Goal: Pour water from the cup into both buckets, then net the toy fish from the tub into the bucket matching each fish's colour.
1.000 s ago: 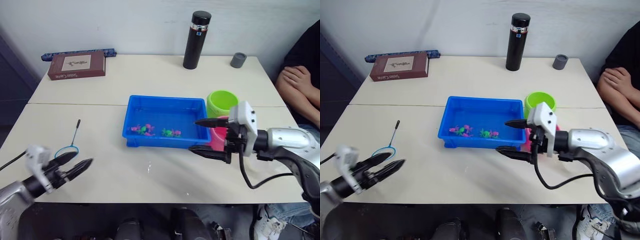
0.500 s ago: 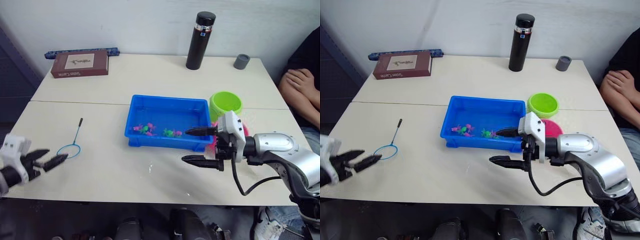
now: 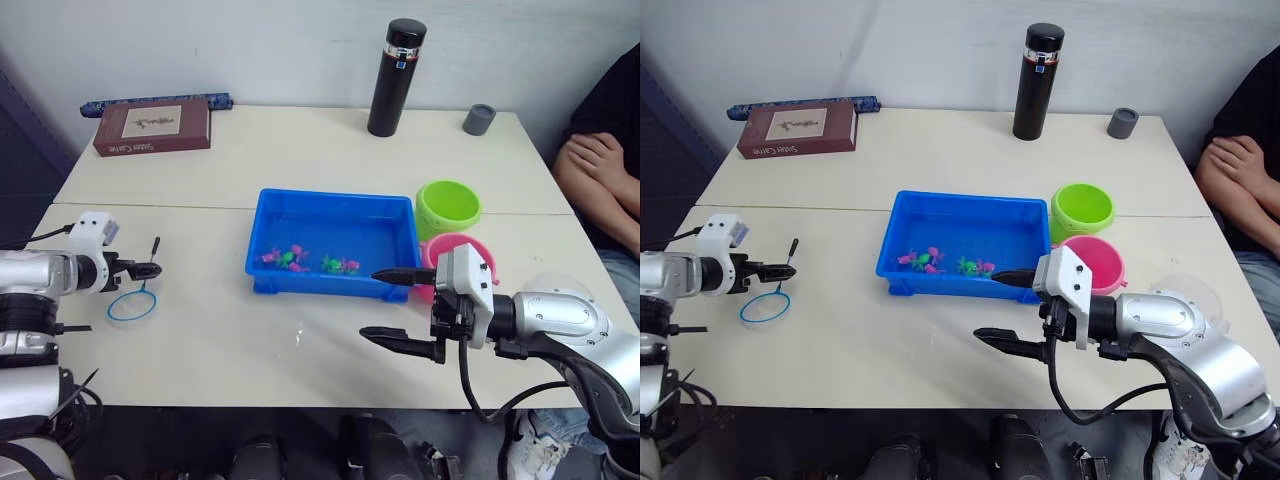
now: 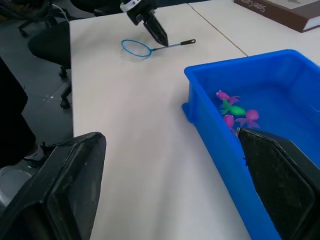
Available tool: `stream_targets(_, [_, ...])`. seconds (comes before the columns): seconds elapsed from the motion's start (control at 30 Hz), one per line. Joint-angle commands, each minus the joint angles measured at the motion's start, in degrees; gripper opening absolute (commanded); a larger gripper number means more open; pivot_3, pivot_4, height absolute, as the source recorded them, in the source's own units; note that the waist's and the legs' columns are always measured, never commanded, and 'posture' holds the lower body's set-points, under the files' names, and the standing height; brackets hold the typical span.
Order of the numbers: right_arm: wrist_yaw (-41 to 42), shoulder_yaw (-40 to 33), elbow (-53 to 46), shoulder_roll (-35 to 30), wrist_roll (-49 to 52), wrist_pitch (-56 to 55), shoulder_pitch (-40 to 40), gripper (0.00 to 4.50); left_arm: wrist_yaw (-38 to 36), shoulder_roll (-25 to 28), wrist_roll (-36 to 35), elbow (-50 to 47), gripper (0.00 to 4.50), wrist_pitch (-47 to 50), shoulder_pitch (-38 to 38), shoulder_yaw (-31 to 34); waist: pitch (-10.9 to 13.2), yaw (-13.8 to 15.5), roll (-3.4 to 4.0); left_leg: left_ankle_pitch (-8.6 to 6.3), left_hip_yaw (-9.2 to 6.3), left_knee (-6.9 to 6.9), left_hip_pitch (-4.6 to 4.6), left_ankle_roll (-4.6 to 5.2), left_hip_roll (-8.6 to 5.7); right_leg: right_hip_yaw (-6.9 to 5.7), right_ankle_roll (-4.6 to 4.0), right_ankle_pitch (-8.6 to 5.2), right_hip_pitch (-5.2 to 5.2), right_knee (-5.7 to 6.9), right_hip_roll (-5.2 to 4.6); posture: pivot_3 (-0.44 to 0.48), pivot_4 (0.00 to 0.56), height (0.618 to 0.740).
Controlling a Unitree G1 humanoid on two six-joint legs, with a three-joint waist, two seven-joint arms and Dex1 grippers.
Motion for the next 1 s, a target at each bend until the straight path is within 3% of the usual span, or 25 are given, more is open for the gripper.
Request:
stream_targets(0.03, [-0.96,-2.08,-2.5,-0.22,0.45,-0.3,-0.67,4.45,0.6,-1.21,3.11,7.54,4.5,-4.5,-4.03,-0.38,-0.02,-0.02,-0.03,0.0,0.0,0.02,-0.04,0.0,0.0,0.0,0.0,0.0,-0.03,0.01,0.0,0.0,0.15,0.74])
stream_targets(0.13, [-1.78,-2.3,-3.27,-0.27,0.6,-0.16,-0.56,4.45,0.55,-3.49,4.68,12.63,4.5,-7.32,-5.99,-0.52,-0.03,0.02,-0.05,0.0,0.13,0.35,-0.49,0.0,0.02,-0.09,0.03,0.02,-0.4,0.23,0.0,0.0,0.15,0.74])
stream_targets(0.23, [-2.83,-2.9,-4.07,-0.23,1.22,0.23,-0.11,4.5,1.29,-4.76,5.63,15.87,3.68,-9.13,-7.08,0.16,-0.03,0.14,-0.05,0.0,0.41,0.59,-0.55,0.0,0.03,-0.09,0.03,0.02,-0.45,0.21,-0.03,0.0,0.15,0.74])
stream_targets(0.5, [-2.77,-4.99,-4.36,-1.15,1.97,1.02,0.42,4.5,0.76,-4.54,7.1,17.83,0.1,-13.78,-8.35,1.41,-0.03,1.11,-0.05,-0.02,0.48,0.7,-0.54,0.05,0.02,-0.03,0.1,0.06,-0.45,0.26,-0.05,0.0,0.15,0.74])
stream_targets(0.63, [-0.15,-7.09,-3.1,-3.62,2.8,1.2,0.26,4.5,-10.38,-4.19,4.38,6.55,0.03,-16.79,-12.59,1.13,0.01,1.42,-0.14,-0.03,0.46,0.74,-0.62,0.06,0.01,-0.09,0.12,0.07,-0.46,0.25,-0.03,0.0,0.15,0.74])
stream_targets(0.87, [4.52,-9.82,0.65,-8.99,6.03,3.27,-6.09,4.5,-41.51,-0.04,-10.37,-37.63,0.03,-12.3,-4.31,-4.56,0.0,1.46,-0.43,-0.05,0.52,0.74,-0.74,0.1,0.01,-0.14,0.21,0.12,-0.46,0.23,0.04,0.0,0.15,0.74])
stream_targets(1.0, [5.44,-7.69,2.81,-10.46,7.5,6.34,-12.61,4.5,-44.77,-1.27,-10.38,-45.45,0.03,-14.02,-4.43,-8.14,0.12,0.2,-0.21,-0.05,0.53,0.83,-0.6,0.11,0.07,0.01,0.25,0.15,-0.46,0.2,-0.03,0.0,0.15,0.74])
